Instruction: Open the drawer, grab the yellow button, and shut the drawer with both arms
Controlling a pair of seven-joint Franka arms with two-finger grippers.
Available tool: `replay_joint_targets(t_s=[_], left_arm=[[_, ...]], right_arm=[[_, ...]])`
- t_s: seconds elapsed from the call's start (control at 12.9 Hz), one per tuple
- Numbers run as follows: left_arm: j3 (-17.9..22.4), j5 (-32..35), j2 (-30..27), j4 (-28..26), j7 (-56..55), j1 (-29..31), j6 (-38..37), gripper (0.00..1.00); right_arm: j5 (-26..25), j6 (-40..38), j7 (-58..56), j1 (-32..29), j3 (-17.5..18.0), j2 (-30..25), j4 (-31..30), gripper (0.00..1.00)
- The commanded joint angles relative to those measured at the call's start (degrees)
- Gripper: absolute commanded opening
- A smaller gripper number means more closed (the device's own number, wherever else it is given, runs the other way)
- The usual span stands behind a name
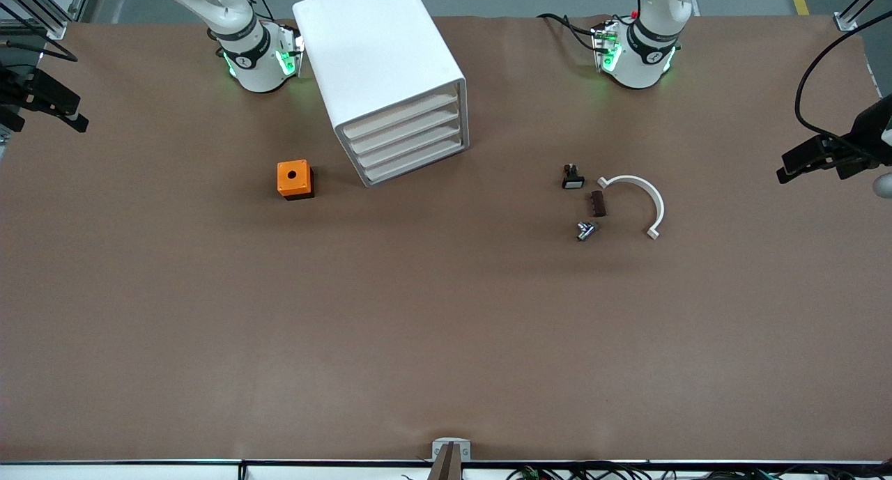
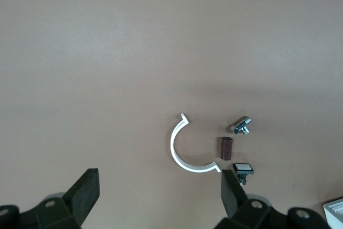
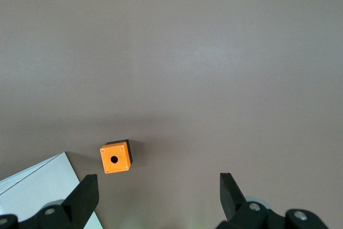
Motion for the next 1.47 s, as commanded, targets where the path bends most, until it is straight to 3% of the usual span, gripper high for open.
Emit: replay_joint_targets(t_s=[0.0,0.62,0.93,1.16,1.39], left_arm=[[-0.1,0.3,3.1,0.8,0.3,0.1,-0.7,1.0],[-1.2,0.2,12.8,0.6,-2.2,-4.6,-1.8,1.0],[-1.7,-1.7,17.6,1.3,-21.7,-12.7,-4.5,1.0],[-1.9,-11.9,20.7,1.3,-36.5,-16.2,-7.8,1.0],[-2.0,-21.9,24.5,3.2,-59.4,-18.4,-10.3,1.0]], right_arm=[[0.7,-0.1,-0.6,-0.9,0.2,-0.9,-0.4,1.0],[0.3,-0.1,-0.6,-0.9,0.3,-0.4,1.4,1.0],[0.3,-0.1,-0.6,-1.1,0.1,0.1,1.3,1.0],[0.3,0.0,-0.5,-1.1,0.1,0.1,1.3,1.0],[0.1,0.2,-0.6,-1.1,0.1,0.1,1.4,1.0]])
